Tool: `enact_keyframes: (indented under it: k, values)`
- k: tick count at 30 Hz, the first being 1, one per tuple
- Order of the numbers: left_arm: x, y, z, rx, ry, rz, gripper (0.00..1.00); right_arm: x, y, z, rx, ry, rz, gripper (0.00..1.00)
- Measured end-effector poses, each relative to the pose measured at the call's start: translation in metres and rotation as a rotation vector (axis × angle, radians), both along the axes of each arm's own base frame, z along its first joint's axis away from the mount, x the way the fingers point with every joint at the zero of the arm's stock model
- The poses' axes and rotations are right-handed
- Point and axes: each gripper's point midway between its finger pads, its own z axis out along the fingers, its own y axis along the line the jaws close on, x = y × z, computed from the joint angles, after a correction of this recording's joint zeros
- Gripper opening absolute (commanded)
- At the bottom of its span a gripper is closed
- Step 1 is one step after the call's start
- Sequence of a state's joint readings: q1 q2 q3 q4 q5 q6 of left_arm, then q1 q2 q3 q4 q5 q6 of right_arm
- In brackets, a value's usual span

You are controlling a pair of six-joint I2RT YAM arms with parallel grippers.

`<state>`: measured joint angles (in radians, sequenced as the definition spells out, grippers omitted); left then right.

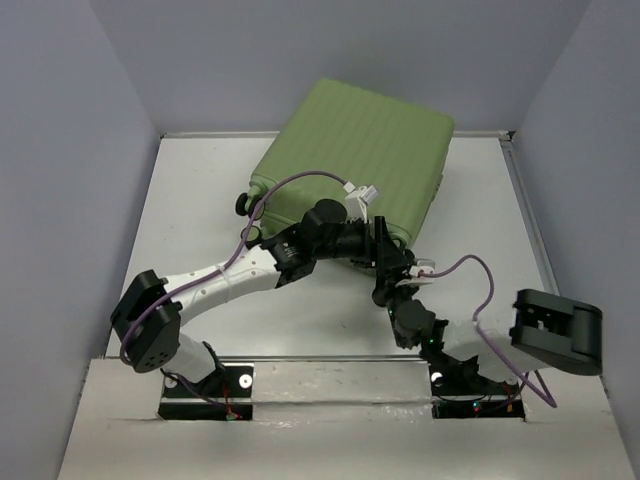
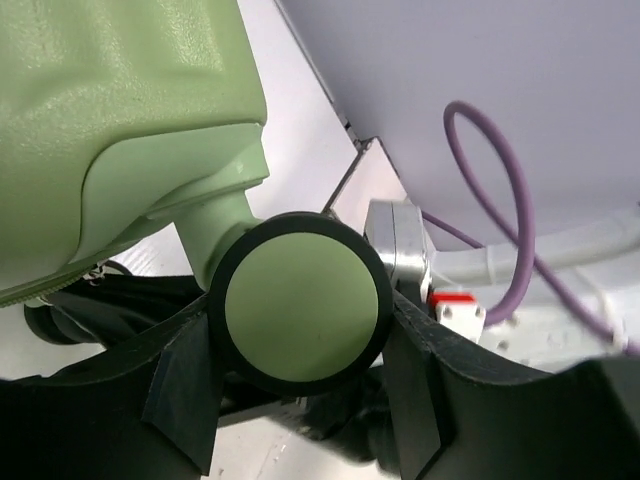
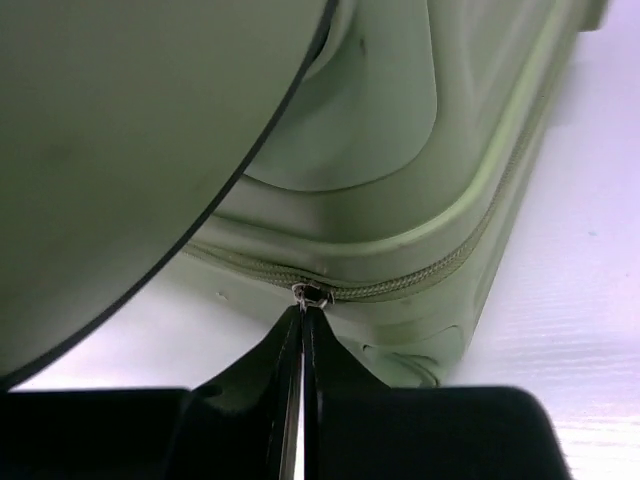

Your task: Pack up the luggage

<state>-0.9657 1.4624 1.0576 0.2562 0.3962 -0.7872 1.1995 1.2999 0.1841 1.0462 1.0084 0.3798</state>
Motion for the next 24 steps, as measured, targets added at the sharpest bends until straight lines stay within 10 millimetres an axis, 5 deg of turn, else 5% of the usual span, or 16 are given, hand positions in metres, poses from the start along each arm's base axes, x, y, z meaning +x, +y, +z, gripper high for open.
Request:
enact_keyframes:
  k: [4, 7, 8, 9, 12, 15, 19, 21, 24]
  values:
    - [0.009, -0.006, 0.003, 0.026, 0.019, 0.029, 0.12, 0.008, 0.022, -0.001, -0.099, -0.051, -0.161, 0.07]
    - [0.007, -0.022, 0.003, 0.035, 0.043, -0.004, 0.64, 0.018, 0.05, 0.002, -0.077, -0.061, -0.23, 0.07]
    - [0.009, -0.024, 0.006, 0.033, 0.04, -0.003, 0.91, 0.02, 0.051, 0.002, -0.066, -0.061, -0.247, 0.07]
    - [0.009, -0.027, 0.009, 0.037, 0.034, -0.004, 0.97, 0.021, 0.059, 0.001, -0.095, -0.065, -0.239, 0.07]
    - [0.005, -0.025, 0.018, 0.068, -0.004, -0.017, 0.99, 0.019, 0.068, 0.006, -0.089, -0.073, -0.229, 0.07]
    - [0.005, -0.019, 0.048, 0.08, -0.134, 0.016, 0.99, 0.014, 0.074, 0.012, -0.103, -0.083, -0.19, 0.07]
    - [0.016, 0.038, 0.138, -0.029, -0.316, 0.139, 0.99, 0.003, 0.084, 0.012, -0.153, -0.102, -0.068, 0.07]
    - [0.036, 0.112, 0.195, -0.105, -0.436, 0.314, 0.99, 0.0, 0.083, 0.008, -0.167, -0.103, -0.035, 0.07]
    - [0.065, 0.231, 0.22, -0.078, -0.561, 0.669, 0.99, -0.003, 0.079, 0.006, -0.167, -0.102, -0.013, 0.07]
